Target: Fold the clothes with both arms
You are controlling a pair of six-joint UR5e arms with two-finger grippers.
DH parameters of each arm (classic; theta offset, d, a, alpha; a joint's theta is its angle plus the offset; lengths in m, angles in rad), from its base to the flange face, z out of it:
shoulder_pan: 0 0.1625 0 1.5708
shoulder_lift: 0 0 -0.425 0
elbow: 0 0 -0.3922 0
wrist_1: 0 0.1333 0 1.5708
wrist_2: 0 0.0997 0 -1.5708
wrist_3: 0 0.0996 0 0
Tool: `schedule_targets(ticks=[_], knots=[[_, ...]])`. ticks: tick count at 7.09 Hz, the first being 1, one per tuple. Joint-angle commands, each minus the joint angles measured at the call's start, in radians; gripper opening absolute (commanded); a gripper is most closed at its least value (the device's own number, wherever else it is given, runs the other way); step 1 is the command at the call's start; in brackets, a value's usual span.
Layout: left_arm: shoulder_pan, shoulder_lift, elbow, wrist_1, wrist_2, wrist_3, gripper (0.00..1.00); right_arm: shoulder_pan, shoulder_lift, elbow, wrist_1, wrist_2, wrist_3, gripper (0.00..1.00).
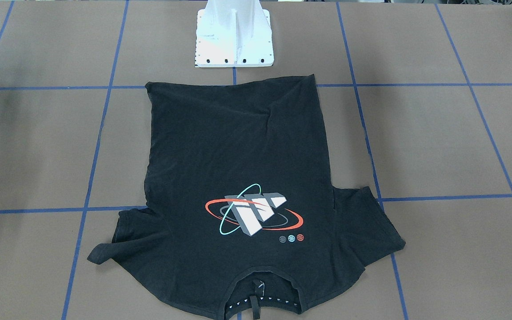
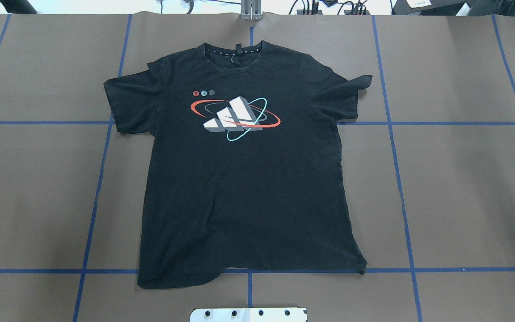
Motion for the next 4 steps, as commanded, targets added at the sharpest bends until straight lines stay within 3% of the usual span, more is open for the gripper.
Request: schedule_targets(ticks=[1,3,4], knots=[[0.011,-0.005,-0.002,-0.010,0.002,-0.007,1.00,0.004,-0.006,-0.004,-0.003,-0.004,0.001,1.00],[0.008,0.010,-0.017,-0.018,-0.014,-0.005,1.00,0.004,-0.004,-0.017,0.003,-0.004,0.000,1.00],[0.008,0.012,-0.020,-0.018,-0.021,-0.004,1.00,-0.002,0.019,-0.074,0.006,-0.003,0.000,1.00]])
